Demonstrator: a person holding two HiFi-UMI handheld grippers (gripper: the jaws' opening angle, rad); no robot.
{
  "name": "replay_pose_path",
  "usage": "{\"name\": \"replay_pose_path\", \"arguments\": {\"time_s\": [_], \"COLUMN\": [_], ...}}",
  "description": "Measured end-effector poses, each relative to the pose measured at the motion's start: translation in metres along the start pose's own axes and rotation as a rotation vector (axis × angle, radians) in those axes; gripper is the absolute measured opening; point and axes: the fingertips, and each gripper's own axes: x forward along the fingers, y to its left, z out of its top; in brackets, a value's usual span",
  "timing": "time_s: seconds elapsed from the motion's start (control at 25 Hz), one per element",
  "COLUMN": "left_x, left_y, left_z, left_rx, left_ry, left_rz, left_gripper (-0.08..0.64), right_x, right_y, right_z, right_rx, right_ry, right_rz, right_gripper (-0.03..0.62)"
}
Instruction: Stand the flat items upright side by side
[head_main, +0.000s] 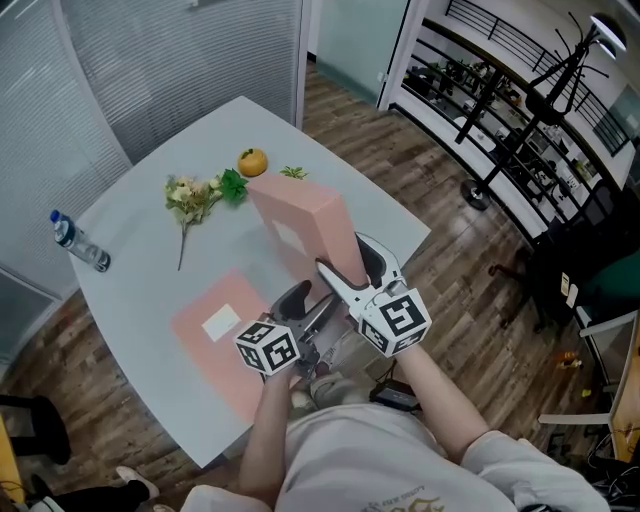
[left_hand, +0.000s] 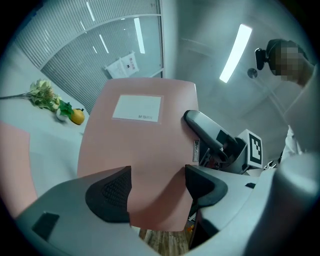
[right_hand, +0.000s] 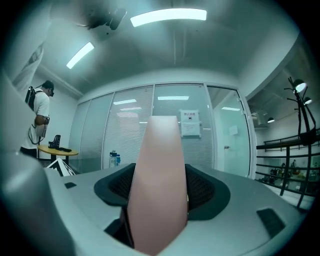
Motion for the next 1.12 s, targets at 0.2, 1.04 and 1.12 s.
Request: {"name": "replay_pose_path", "arguments": {"time_s": [0.2,1.04,1.12], "left_x": [0.003,0.007,0.009], "left_y": [-0.003,0.007,0.008], "left_z": [-0.002,-0.027,-0.028], "left_rx": [-0.014,-0.022,-0.009], "left_ry": [0.001,0.087,0.100], "left_rz": [-0.001,0.025,0.029], "left_gripper": [0.331,0.330,0.330], "right_x": [-0.011,-0.034,-0.035], "right_y": [-0.002,-0.001,-0.004], "right_z": [-0.042,-0.077,-0.079], "right_rx": [-0.001,-0.001,-0.002], "right_ry": [0.154,0.239,0.247], "right_rz": [-0.016,0.023,0.029], "right_gripper": [0.316,0.313,0.313]}}
